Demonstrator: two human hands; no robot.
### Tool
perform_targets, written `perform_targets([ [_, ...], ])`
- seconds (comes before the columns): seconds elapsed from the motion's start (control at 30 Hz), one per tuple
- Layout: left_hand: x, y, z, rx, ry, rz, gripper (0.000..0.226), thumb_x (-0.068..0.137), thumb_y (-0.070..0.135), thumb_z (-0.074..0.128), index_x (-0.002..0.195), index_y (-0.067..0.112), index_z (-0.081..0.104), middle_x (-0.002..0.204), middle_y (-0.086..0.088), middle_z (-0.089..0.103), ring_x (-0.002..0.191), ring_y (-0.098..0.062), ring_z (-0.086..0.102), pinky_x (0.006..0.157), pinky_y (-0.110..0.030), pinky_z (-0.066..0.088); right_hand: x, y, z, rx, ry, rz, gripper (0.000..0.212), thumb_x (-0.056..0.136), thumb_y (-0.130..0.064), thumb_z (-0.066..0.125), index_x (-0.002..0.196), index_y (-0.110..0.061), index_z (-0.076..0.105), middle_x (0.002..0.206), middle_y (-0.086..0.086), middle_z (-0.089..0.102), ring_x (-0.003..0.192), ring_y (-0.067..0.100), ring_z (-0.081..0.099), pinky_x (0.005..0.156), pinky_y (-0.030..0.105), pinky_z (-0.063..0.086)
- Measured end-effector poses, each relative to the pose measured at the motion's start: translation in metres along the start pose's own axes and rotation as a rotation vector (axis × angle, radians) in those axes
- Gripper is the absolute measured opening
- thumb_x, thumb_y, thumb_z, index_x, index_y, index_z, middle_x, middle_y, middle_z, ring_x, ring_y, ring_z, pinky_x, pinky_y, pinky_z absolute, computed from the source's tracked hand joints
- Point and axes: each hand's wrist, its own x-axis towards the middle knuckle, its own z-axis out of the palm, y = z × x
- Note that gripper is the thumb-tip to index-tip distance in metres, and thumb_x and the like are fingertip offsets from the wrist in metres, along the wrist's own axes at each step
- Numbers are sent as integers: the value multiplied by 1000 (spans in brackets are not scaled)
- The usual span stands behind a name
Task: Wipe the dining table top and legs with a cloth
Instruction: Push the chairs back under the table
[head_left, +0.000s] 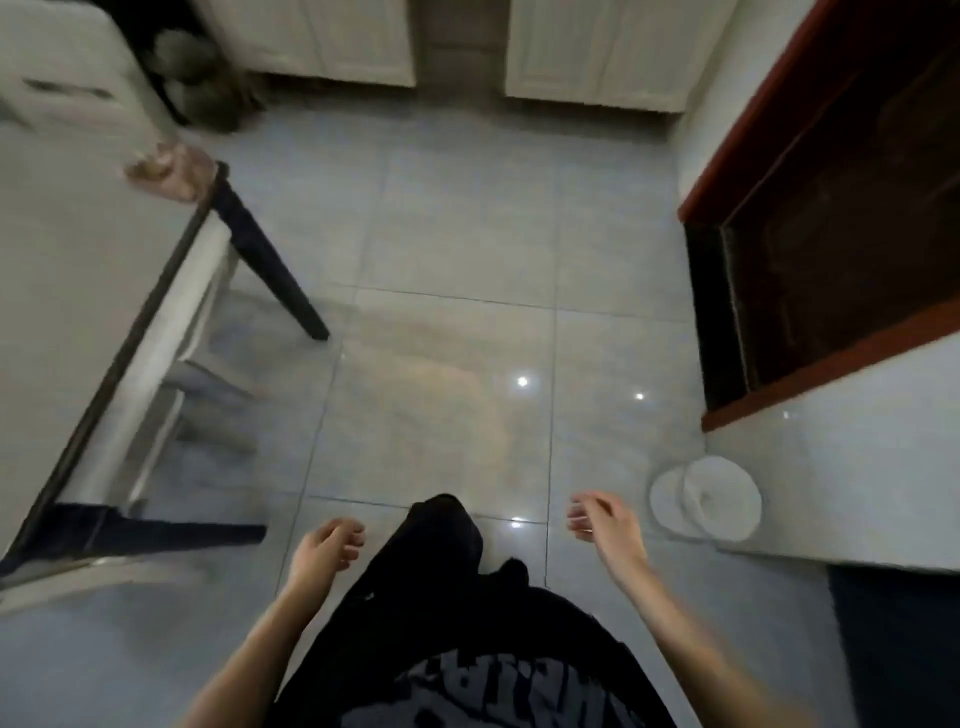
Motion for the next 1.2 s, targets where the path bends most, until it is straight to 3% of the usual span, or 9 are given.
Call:
perform_targets([
  [0.17,15,3,-1,-133,171,-92,25,95,4,46,81,6,66,76,-15,63,65,-26,54,63,-31,40,72,-58,42,-148,-221,-53,20,97,-2,49,85,-4,65,71,10,63,53,13,59,52,20,49],
  [0.33,61,38,9,-235,232,-128,26,97,6,44,83,7,66,80,-13,63,66,-25,55,62,-31,41,146,-116,79,-211,-253,-36,25,98,-3,48,78,-5,63,68,12,62,46,11,58,46,18,47],
  [0.53,133,144,-8,-234,239,-38,26,96,4,43,84,10,65,80,-11,64,69,-25,55,65,-30,42,217,-203,104,-266,-218,-74,24,98,-4,47,83,-3,65,72,13,63,48,10,61,50,21,50],
  [0.63,159,196,-23,-282,276,12,22,94,4,44,88,5,66,77,-8,63,68,-23,56,65,-30,42,250,-248,118,-301,-235,-101,21,98,-5,48,89,0,66,77,17,65,63,26,62,62,33,50],
  [0.77,190,240,-32,-380,320,9,19,82,20,50,83,10,66,76,-7,63,66,-21,55,62,-28,40,300,-304,150,-373,-282,-123,20,97,-5,49,90,2,66,78,19,66,64,28,61,62,32,50],
  [0.93,234,272,-32,-469,417,-75,24,95,4,43,86,5,65,77,-8,62,66,-20,54,63,-28,40,364,-382,232,-448,-415,-157,19,96,-5,51,84,-2,65,75,17,65,61,25,61,59,29,50],
  [1.2,276,337,-25,-739,649,-205,23,95,5,45,82,6,64,77,-10,63,65,-23,55,62,-29,41,416,-516,393,-685,-772,-288,20,97,-3,48,87,1,65,71,14,63,60,24,59,54,23,49],
])
